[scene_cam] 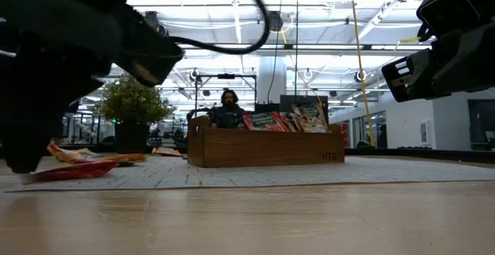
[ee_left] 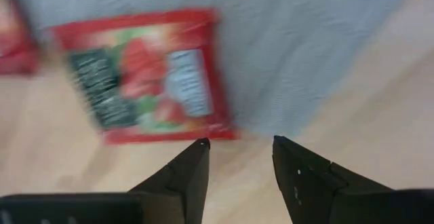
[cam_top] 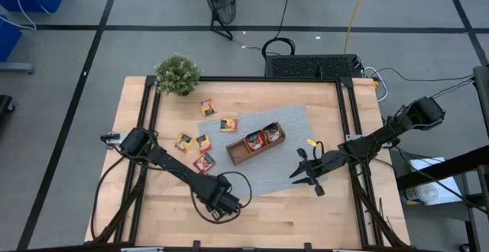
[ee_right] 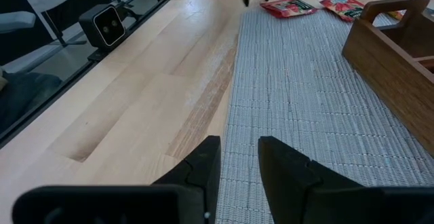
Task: Pick & Place Tea
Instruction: Put the red tea bag into the middle section of the wooden organizer
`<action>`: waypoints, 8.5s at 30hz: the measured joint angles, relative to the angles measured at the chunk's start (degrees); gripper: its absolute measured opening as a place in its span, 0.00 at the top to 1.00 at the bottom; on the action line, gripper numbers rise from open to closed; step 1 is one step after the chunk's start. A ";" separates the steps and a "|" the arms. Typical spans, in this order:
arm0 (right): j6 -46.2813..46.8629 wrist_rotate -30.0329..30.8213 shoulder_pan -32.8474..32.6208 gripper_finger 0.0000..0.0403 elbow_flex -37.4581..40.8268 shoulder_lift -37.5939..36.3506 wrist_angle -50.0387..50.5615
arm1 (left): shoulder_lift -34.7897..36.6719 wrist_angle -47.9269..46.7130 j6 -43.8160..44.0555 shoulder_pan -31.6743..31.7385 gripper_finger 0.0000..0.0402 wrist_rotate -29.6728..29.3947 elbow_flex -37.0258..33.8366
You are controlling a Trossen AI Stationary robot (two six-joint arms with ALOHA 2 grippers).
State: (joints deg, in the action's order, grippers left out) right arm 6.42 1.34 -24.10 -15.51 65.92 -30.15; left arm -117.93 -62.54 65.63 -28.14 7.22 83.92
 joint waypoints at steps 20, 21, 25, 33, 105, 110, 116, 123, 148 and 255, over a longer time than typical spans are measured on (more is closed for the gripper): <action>-0.02 0.04 0.00 0.77 0.00 0.00 0.06 | 0.00 -0.13 0.06 1.35 0.59 -12.61 -1.26; -0.02 0.04 0.00 0.77 0.00 -0.01 0.13 | 0.00 0.03 0.45 1.44 0.59 -12.03 -1.72; -0.02 0.04 0.00 0.77 0.00 0.00 0.38 | 0.38 4.20 0.78 1.55 0.59 -10.46 -4.09; -0.02 0.07 0.00 0.77 0.00 0.01 0.40 | 0.37 7.64 -0.88 1.88 0.62 -10.12 -5.77; -1.09 0.33 0.00 0.77 0.02 0.02 2.58 | -9.21 20.92 -49.16 21.88 0.51 -29.52 17.86; -1.09 0.33 0.01 0.77 0.02 0.02 2.55 | -7.36 19.98 -49.09 21.12 0.45 -29.09 17.77; -1.09 0.33 0.00 0.77 0.02 0.02 2.56 | -6.19 20.28 -49.42 20.70 0.47 -29.31 17.77; -1.09 0.33 0.01 0.77 0.02 0.02 2.58 | -5.97 19.75 -49.01 20.15 0.49 -29.36 17.77; -1.09 0.14 0.02 0.77 0.02 0.00 2.71 | -8.35 20.51 -44.46 22.77 0.77 -20.57 17.94; 0.00 0.09 0.00 0.77 -0.02 -0.01 3.00 | 4.17 -6.30 -10.81 6.67 0.41 -19.63 -5.76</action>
State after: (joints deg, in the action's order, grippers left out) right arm 6.41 1.43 -24.10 -15.53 65.91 -27.15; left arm -113.75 -68.84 54.82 -21.47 -12.41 78.16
